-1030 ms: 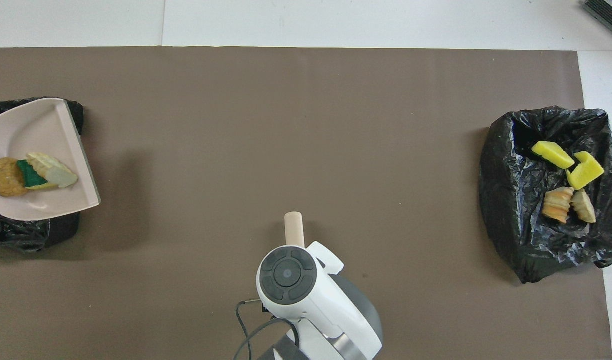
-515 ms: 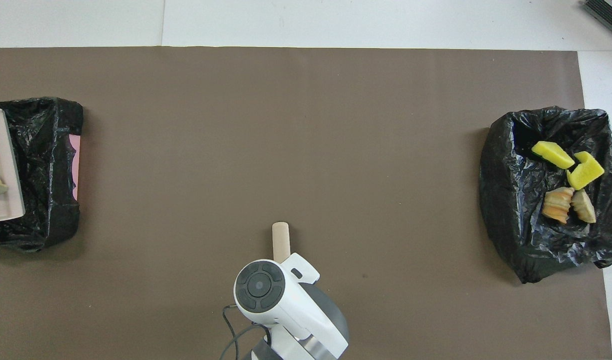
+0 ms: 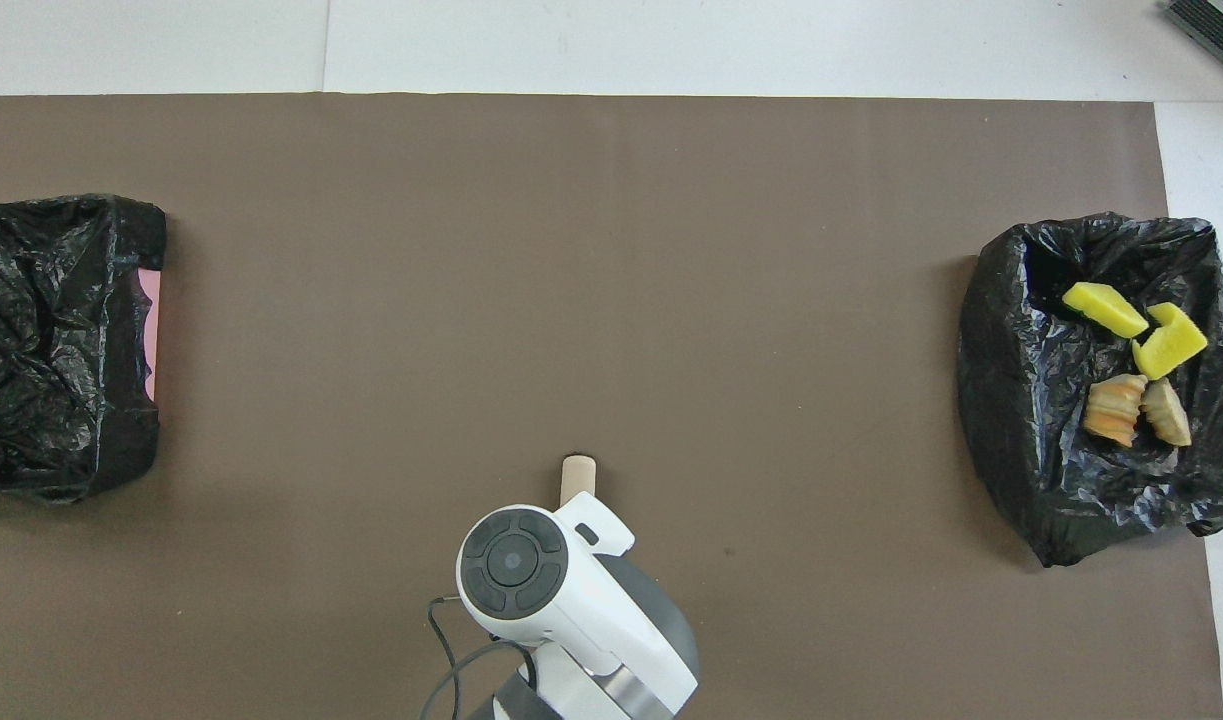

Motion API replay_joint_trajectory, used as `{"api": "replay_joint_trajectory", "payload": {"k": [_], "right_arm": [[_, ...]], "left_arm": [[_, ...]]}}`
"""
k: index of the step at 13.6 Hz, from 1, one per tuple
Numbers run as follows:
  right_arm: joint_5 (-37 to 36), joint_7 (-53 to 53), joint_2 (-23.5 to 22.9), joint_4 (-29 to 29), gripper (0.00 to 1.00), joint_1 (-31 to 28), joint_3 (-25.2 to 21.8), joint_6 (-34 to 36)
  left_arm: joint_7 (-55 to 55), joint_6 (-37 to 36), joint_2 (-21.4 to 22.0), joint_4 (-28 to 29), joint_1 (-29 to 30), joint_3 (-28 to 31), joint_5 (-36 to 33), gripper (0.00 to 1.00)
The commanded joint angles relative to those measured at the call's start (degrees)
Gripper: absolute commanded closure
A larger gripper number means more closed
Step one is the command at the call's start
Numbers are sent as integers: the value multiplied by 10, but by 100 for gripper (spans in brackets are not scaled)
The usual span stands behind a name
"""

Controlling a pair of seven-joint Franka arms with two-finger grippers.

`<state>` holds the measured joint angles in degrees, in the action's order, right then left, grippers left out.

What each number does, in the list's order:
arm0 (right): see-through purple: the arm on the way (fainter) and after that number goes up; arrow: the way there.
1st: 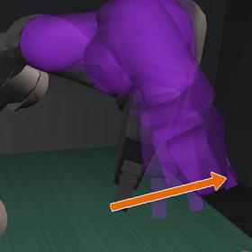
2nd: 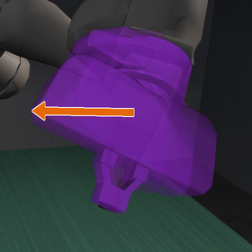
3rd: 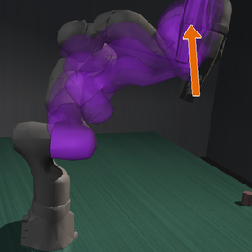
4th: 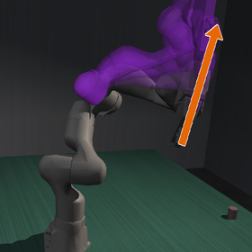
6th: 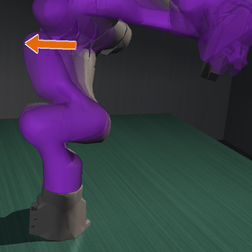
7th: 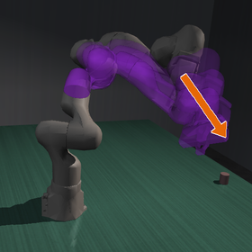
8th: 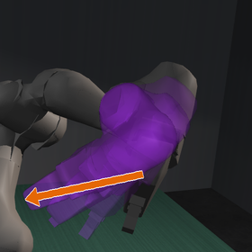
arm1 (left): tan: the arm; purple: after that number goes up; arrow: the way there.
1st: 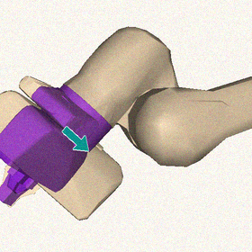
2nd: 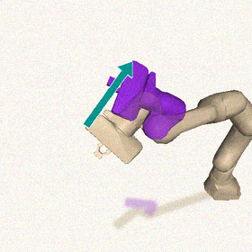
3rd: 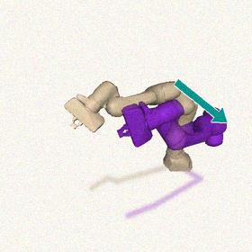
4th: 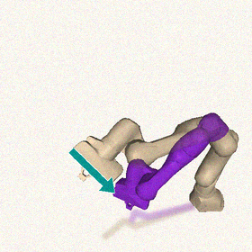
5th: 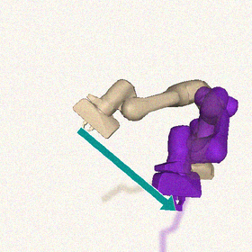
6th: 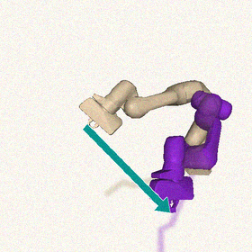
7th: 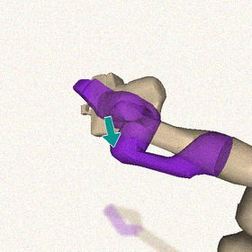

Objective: Sweep and dump trash in bin

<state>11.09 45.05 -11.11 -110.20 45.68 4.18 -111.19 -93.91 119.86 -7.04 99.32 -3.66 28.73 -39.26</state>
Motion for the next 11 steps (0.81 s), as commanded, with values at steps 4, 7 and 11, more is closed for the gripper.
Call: {"api": "replay_joint_trajectory", "payload": {"k": [4, 7, 11], "right_arm": [[-1, -57, 59, 28, 0, -90, 1, 47], [-1, -101, 80, 42, 0, -151, 1, 48], [-1, -127, 82, 85, 0, -197, 0, 71]], "left_arm": [[42, -45, 18, -8, -6, -37, -116, 100], [38, -66, 42, -11, -5, -60, -151, 100], [50, -146, 84, -5, -5, -109, -104, 100]]}}
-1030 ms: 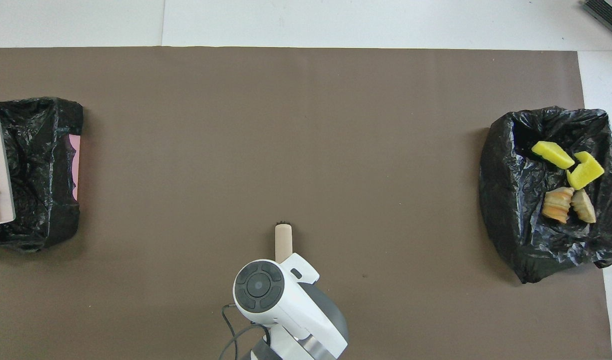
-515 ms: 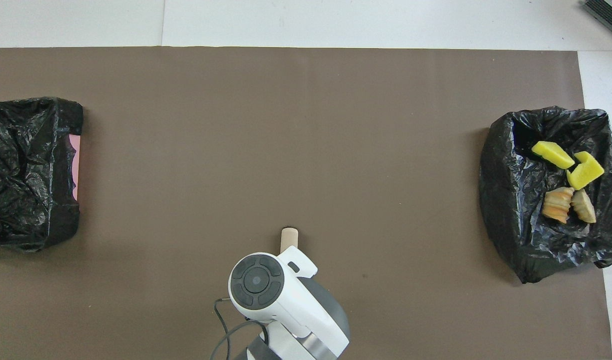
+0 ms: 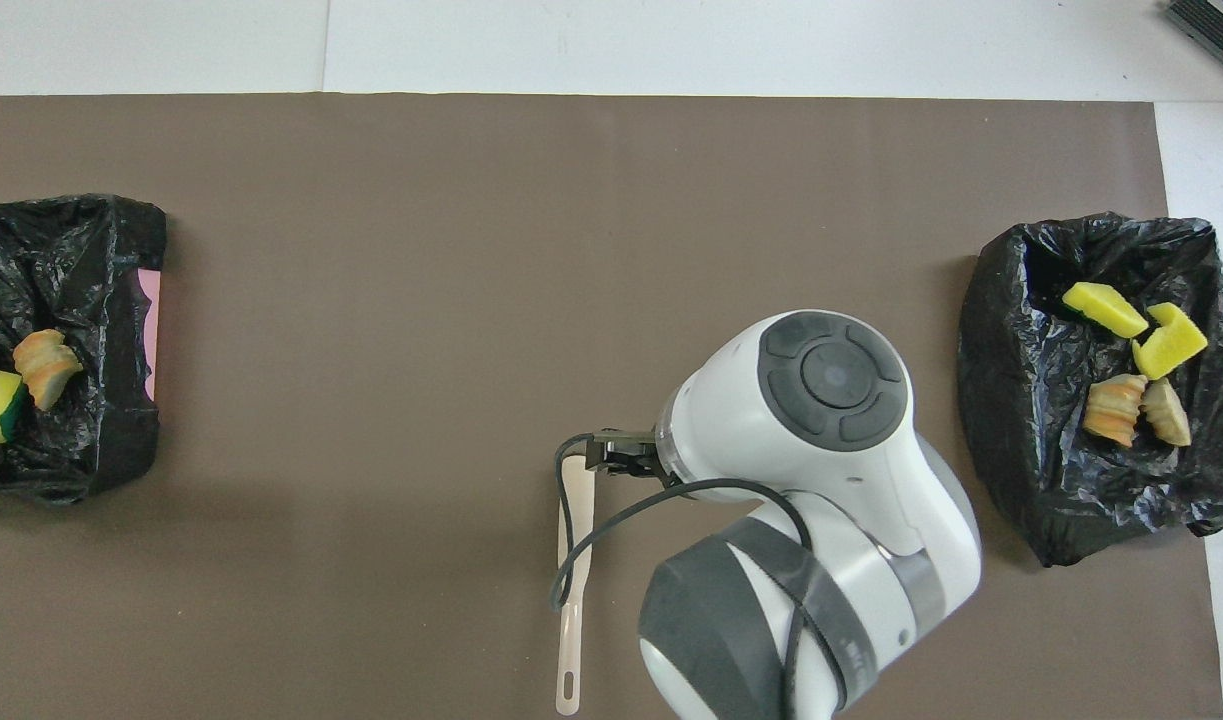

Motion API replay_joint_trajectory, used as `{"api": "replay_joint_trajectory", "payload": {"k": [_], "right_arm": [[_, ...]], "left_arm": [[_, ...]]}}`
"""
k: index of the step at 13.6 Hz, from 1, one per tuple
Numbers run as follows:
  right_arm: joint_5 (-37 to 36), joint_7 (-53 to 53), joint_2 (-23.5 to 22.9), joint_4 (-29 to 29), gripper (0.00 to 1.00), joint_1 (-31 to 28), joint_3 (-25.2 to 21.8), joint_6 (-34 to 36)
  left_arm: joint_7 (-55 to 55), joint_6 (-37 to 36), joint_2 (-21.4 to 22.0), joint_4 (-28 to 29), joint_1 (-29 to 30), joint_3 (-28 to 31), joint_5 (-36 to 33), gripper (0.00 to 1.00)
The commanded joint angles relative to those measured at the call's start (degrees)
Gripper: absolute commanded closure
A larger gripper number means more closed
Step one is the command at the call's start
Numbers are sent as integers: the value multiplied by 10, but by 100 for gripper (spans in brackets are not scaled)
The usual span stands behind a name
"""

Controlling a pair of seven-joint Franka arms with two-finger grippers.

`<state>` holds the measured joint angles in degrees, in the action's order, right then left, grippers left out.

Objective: Sweep and dump trash in bin

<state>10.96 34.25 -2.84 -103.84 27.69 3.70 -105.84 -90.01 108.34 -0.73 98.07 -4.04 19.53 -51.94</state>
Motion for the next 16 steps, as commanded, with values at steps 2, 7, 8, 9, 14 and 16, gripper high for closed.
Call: {"api": "replay_joint_trajectory", "payload": {"k": [2, 7, 8, 9, 14, 16], "right_arm": [[-16, -77, 13, 22, 0, -48, 4, 18], [-49, -223, 23, 48, 0, -133, 4, 41], [-49, -256, 23, 50, 0, -154, 4, 41], [-50, -282, 23, 53, 0, -174, 4, 41], [-136, -338, 28, 71, 0, -233, -5, 61], [-128, -386, 27, 92, 0, -266, -5, 84]], "left_arm": [[58, -65, 21, 9, 0, -34, 117, 100], [283, -128, 22, 26, -1, -98, 323, 100], [334, -129, 20, 33, -1, -114, 347, 100], [377, -129, 15, 35, -2, -131, 363, 100], [651, -97, -23, 34, -2, -246, 427, 100], [761, -80, -52, 23, -3, -300, 444, 100]]}}
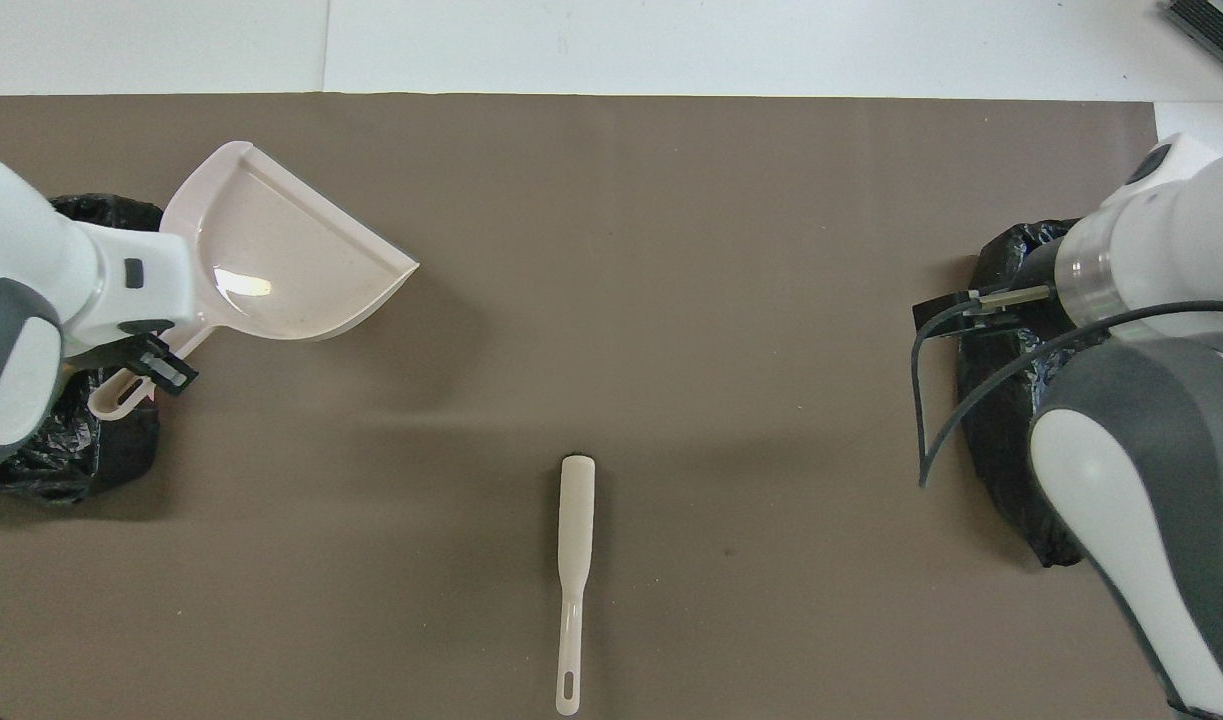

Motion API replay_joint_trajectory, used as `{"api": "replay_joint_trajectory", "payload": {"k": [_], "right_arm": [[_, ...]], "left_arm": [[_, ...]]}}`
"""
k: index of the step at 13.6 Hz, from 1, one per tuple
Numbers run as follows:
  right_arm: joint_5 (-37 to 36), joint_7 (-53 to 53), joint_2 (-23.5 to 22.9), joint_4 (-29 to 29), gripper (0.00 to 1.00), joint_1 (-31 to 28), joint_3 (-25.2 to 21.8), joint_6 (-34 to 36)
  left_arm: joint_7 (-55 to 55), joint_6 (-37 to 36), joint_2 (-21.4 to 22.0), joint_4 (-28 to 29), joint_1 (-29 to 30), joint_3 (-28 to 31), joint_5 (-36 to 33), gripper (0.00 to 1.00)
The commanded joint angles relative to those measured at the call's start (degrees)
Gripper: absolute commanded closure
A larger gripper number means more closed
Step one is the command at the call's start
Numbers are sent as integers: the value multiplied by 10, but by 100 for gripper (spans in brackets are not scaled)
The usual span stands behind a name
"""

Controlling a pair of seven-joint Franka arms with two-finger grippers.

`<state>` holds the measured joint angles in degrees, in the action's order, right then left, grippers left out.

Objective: Sweep and dump trash in bin
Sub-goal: 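Bring the empty dustpan to the table center with the left gripper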

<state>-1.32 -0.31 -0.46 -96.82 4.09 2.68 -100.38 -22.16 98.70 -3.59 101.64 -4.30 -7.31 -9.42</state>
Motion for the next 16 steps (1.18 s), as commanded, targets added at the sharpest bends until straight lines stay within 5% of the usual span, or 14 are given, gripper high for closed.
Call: {"api": "replay_joint_trajectory", "payload": {"k": [1, 5, 12, 16], "right_arm": [[-3, -44, 0, 33, 0, -43, 6, 50], [-3, -53, 0, 48, 0, -92, 7, 75], [29, 6, 11, 79, 0, -95, -4, 142], [20, 6, 21, 66, 0, -88, -6, 143]], "left_arm": [[150, 26, -44, -22, 0, -62, 20, 100], [368, 76, -141, -75, -5, -166, 13, 100], [585, 124, -288, -186, -97, -185, -38, 100], [598, 138, -303, -192, -100, -190, -47, 100]]}}
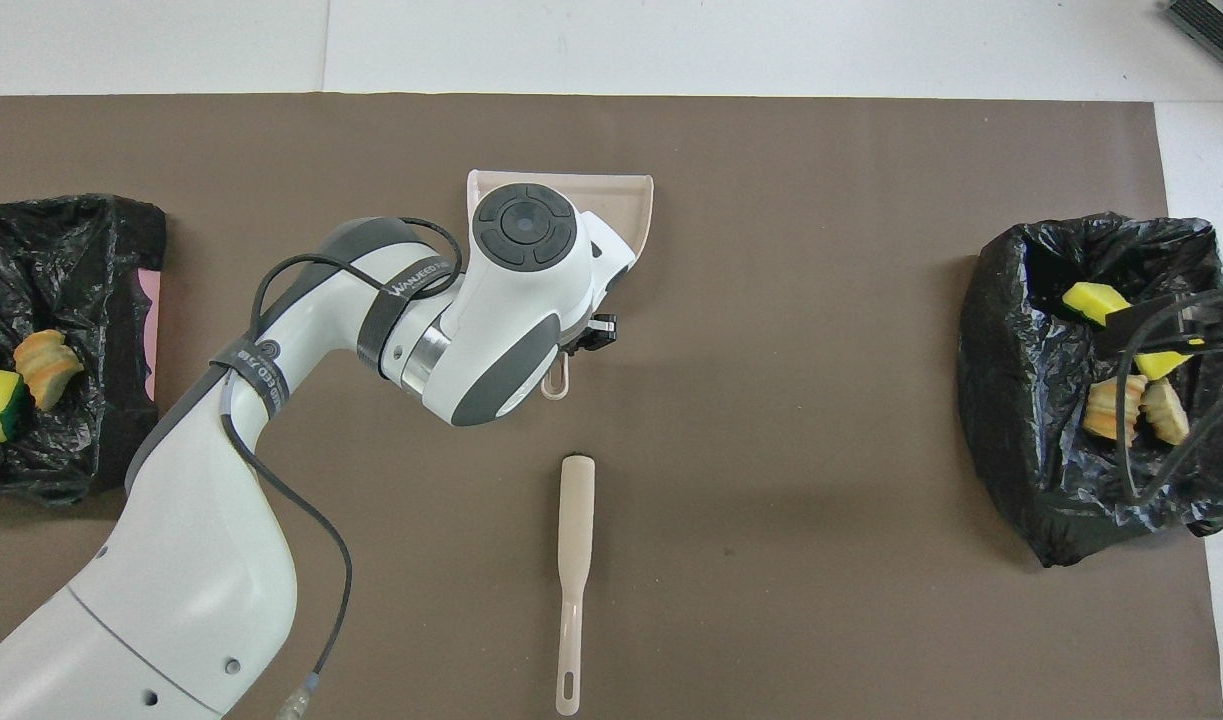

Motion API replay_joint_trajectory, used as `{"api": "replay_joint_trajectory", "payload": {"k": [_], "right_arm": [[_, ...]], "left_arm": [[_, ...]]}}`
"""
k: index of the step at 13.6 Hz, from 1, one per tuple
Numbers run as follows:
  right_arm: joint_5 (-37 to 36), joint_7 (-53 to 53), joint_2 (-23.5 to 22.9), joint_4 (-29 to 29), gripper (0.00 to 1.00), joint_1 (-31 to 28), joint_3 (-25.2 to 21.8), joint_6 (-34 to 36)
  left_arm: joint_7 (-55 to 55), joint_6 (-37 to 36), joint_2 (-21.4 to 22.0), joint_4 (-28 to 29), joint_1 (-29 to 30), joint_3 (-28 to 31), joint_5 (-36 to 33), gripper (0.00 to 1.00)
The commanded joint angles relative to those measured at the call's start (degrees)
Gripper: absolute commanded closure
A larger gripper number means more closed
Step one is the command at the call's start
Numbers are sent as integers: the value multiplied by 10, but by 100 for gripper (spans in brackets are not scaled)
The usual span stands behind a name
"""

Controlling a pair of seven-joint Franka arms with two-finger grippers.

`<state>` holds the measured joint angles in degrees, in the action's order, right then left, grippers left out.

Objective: Sweep and dump trash in bin
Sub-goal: 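Bring the empty dustpan to the table center with the left gripper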

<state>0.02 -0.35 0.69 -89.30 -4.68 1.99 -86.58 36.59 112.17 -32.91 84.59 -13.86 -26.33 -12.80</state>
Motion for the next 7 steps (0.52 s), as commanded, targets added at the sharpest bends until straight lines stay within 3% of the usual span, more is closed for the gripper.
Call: {"api": "replay_joint_trajectory", "payload": {"k": [1, 6, 7], "right_arm": [[8, 3, 9, -8, 0, -3, 1, 4], [2, 9, 3, -3, 0, -2, 0, -3], [1, 10, 3, -2, 0, -2, 1, 0]], "left_arm": [[9, 10, -9, -20, -5, 1, -13, 100], [7, 19, 4, 17, -6, -6, -6, 87], [7, 17, 4, 20, -6, -7, -6, 81]]}}
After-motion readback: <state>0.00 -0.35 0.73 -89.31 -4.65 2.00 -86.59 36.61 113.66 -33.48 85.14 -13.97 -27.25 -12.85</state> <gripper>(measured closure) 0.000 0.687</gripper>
